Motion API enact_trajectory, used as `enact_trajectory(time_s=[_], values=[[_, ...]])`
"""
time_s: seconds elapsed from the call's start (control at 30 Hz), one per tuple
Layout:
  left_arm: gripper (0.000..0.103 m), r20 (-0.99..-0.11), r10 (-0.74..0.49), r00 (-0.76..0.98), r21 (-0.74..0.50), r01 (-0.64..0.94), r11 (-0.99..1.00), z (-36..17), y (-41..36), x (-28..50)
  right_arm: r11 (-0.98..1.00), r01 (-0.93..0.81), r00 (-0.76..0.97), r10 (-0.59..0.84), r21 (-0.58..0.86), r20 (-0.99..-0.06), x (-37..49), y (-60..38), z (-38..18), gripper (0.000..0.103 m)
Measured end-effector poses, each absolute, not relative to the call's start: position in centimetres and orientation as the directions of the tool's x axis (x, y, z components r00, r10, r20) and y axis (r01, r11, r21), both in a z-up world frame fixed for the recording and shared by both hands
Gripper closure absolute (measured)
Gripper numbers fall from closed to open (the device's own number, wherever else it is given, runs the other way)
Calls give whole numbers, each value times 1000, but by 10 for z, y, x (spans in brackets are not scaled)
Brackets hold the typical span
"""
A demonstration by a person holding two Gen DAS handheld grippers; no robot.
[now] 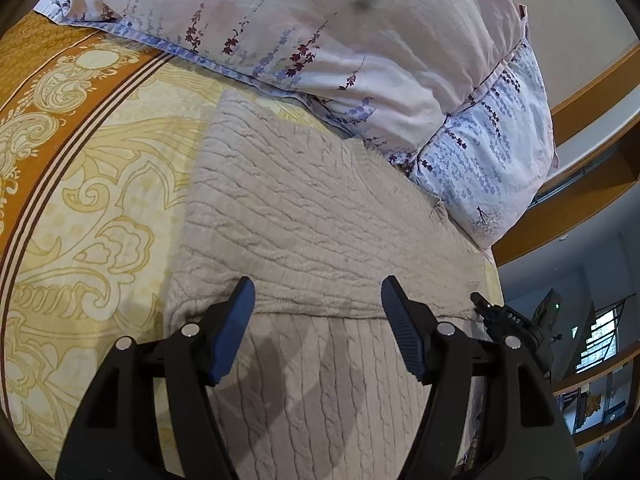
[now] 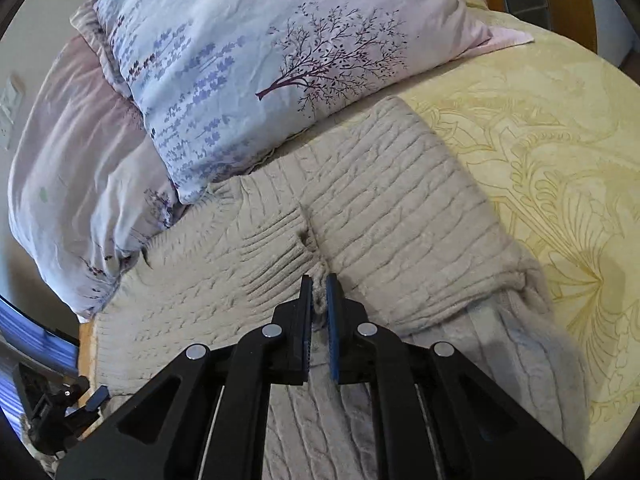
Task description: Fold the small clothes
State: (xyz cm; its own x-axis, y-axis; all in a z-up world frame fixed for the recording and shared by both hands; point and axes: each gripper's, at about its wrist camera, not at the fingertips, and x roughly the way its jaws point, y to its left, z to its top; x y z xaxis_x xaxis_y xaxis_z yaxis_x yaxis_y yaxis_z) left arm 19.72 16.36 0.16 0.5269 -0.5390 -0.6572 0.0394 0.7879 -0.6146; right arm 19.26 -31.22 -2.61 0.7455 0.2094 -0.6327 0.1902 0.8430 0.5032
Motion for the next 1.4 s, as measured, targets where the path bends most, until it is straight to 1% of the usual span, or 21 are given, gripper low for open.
enact_trajectory(time_s=[0.07,0.1,0.13,0.17,0.23,0.3,0.33,0.5,0.7,0.77,0.83,0.87,0.93,1.0,1.03,1.07,1.13,1.2,1.33,1.4], values=[[37,-657,-541,526,-620,32,784,1,166,191,842,178,739,227,509,-634,190,-316,-25,95],[36,-657,-540,526,-621,30,784,1,168,188,838,173,738,237,517,-632,188,-318,-24,90],[36,-657,-539,528,-620,29,784,2,169,183,836,174,744,235,521,-626,181,-323,-21,83],[35,-649,-542,535,-623,35,781,4,172,176,840,173,752,225,515,-619,174,-325,-18,79],[33,-630,-553,546,-634,50,772,7,178,164,849,148,776,218,508,-592,154,-336,-11,57],[32,-619,-550,561,-627,69,776,12,185,146,851,129,790,222,509,-571,140,-345,-7,49],[32,-622,-540,567,-617,71,784,14,186,141,852,119,790,229,510,-568,131,-353,-5,48],[32,-647,-502,574,-562,86,822,13,194,101,838,110,778,262,535,-571,99,-384,-13,47],[32,-635,-526,566,-591,84,803,1,195,70,815,117,761,292,567,-578,64,-406,-33,48],[32,-633,-536,559,-602,81,795,-4,193,63,799,114,751,320,591,-578,58,-410,-41,53],[33,-628,-544,556,-609,85,789,-6,189,58,769,90,732,380,632,-566,53,-410,-49,60],[33,-620,-545,564,-609,92,788,-6,188,54,760,79,729,398,646,-557,50,-409,-51,62],[33,-605,-563,562,-626,100,773,-7,187,47,737,45,711,451,675,-540,43,-407,-56,68],[36,-573,-594,564,-656,120,746,-9,186,38,709,7,693,505,705,-515,33,-405,-61,71],[39,-555,-619,555,-676,134,725,-11,186,33,698,-7,686,524,716,-504,30,-405,-62,71],[43,-544,-634,550,-688,142,712,-12,185,29,678,-32,676,556,735,-484,24,-404,-65,72],[46,-522,-656,546,-698,169,696,-14,184,19,651,-74,664,597,755,-450,13,-403,-68,72],[46,-493,-683,538,-709,207,674,-15,182,7,621,-117,644,642,775,-417,0,-404,-73,72],[46,-451,-738,501,-745,245,621,-25,181,-11,575,-189,592,713,796,-375,-20,-405,-84,72],[47,-415,-769,487,-766,270,584,-30,183,-20,557,-207,570,737,804,-363,-26,-406,-89,72]])
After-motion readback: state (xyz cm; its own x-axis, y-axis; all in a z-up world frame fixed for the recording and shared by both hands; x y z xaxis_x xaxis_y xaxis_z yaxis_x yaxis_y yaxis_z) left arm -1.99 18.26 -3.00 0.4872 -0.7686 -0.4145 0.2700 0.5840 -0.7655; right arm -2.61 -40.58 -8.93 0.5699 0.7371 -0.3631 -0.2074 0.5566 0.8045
